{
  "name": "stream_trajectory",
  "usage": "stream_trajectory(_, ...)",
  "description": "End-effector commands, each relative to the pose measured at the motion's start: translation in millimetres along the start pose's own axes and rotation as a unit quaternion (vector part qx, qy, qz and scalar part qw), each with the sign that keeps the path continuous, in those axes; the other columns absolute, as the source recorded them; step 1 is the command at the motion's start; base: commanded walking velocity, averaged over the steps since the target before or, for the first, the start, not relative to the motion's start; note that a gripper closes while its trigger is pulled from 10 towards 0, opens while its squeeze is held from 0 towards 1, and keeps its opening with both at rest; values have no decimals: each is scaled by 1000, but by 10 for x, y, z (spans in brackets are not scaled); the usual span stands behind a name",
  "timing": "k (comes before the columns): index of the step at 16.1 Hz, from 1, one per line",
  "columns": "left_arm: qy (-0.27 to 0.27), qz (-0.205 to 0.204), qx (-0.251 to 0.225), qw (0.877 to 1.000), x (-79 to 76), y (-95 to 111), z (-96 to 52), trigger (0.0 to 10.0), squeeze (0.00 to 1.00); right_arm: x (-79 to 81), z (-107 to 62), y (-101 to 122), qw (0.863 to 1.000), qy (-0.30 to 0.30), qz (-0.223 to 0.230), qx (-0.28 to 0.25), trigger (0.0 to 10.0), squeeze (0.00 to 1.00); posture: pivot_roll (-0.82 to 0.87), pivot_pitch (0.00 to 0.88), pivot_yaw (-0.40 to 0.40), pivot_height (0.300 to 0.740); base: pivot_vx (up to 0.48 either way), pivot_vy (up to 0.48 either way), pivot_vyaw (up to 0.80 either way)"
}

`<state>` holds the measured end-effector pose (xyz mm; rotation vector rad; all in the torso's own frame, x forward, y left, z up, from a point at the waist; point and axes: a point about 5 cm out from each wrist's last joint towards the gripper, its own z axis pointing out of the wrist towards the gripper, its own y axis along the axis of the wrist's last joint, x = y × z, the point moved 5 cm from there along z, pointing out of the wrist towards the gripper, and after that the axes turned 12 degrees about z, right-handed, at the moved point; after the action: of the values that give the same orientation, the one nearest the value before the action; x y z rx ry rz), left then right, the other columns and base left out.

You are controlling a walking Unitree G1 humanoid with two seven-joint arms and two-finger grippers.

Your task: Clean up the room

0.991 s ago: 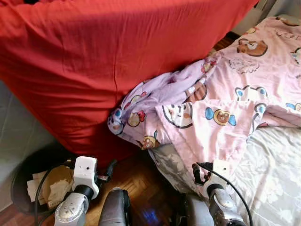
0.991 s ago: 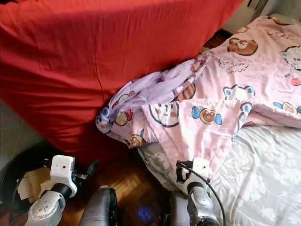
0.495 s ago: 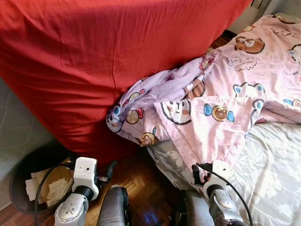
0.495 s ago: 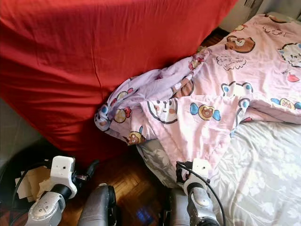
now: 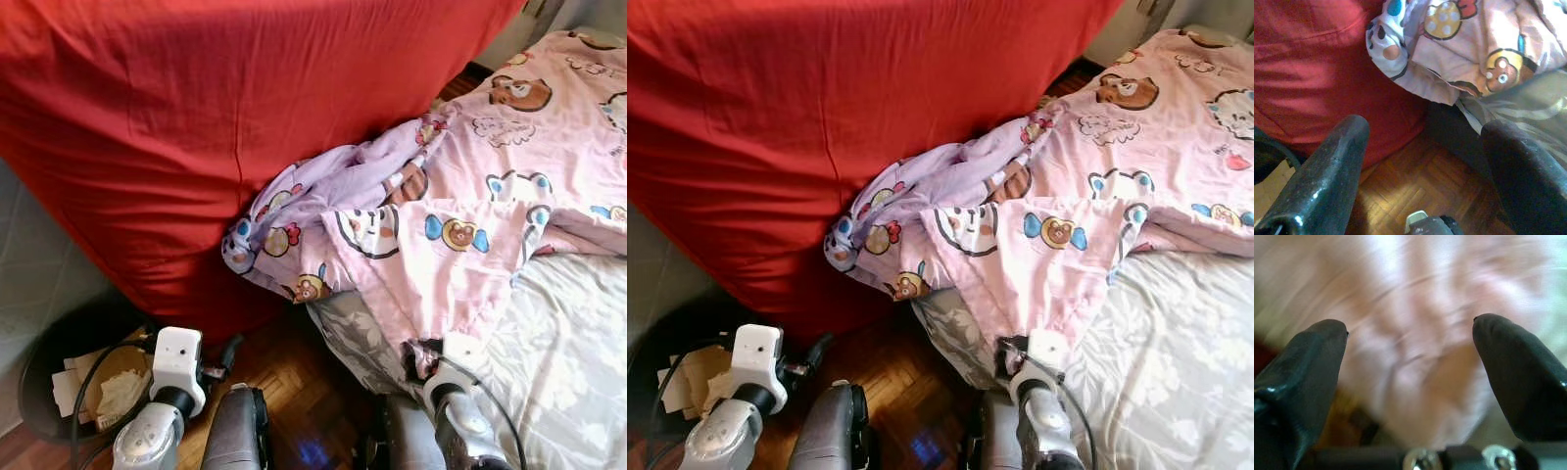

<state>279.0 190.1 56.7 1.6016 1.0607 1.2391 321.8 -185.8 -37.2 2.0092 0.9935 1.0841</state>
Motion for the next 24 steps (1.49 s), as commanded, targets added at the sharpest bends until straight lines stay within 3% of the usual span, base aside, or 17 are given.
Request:
stream_trajectory(1,-3,5,18,1000,8,-75,-59,10000,0,-103,4,96,999,-25,25,-25,10000,0,148,263,-13,606,0,0,0)
stream_trajectory(4,-2,6,15,1000,4,-63,-47,10000,0,8,2,165,999,14,6,-46,10000,0,148,256,-16,606,0,0,0)
stream_trajectory(8,-3,6,15,1000,-12,-57,-43,10000,0,-152,-37,84,999,-19,7,-38,10000,0,144,254,-16,606,0,0,0)
stream_trajectory(11,-3,6,16,1000,-15,-60,-56,10000,0,-271,-86,-123,999,-41,-8,9,10000,0,146,265,-17,606,0,0,0)
stream_trajectory(15,-4,7,22,1000,-19,-87,-120,10000,0,-214,-84,-231,998,-36,-7,42,10000,0,149,285,-17,606,0,0,0)
stream_trajectory(20,-7,4,28,1000,-58,-98,-218,10000,0,-129,-47,-206,998,-30,-15,50,10000,0,159,317,-22,606,0,0,0)
stream_trajectory(24,-4,4,37,999,-54,-140,-283,10000,0,-205,-32,-140,997,-63,-30,39,10000,0,160,332,-29,606,0,0,0)
